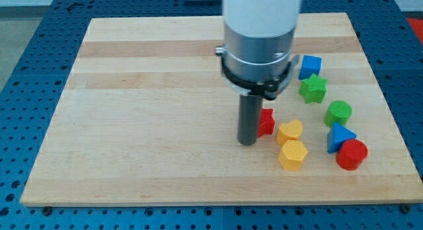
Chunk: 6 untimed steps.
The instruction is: Slide the red star to the blue cube
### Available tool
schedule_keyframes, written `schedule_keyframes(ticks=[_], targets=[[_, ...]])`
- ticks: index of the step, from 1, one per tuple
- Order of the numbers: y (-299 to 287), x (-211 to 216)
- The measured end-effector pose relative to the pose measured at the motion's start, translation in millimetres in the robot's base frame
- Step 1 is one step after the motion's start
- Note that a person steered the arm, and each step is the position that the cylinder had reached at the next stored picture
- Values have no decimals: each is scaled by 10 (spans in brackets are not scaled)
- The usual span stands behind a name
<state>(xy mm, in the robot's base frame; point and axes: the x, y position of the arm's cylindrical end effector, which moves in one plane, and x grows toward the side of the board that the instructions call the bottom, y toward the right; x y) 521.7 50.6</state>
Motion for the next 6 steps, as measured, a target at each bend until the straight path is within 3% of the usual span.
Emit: schedule_keyframes(ticks=[3,4,6], targets=[[42,-784],[42,-698],[148,-129]])
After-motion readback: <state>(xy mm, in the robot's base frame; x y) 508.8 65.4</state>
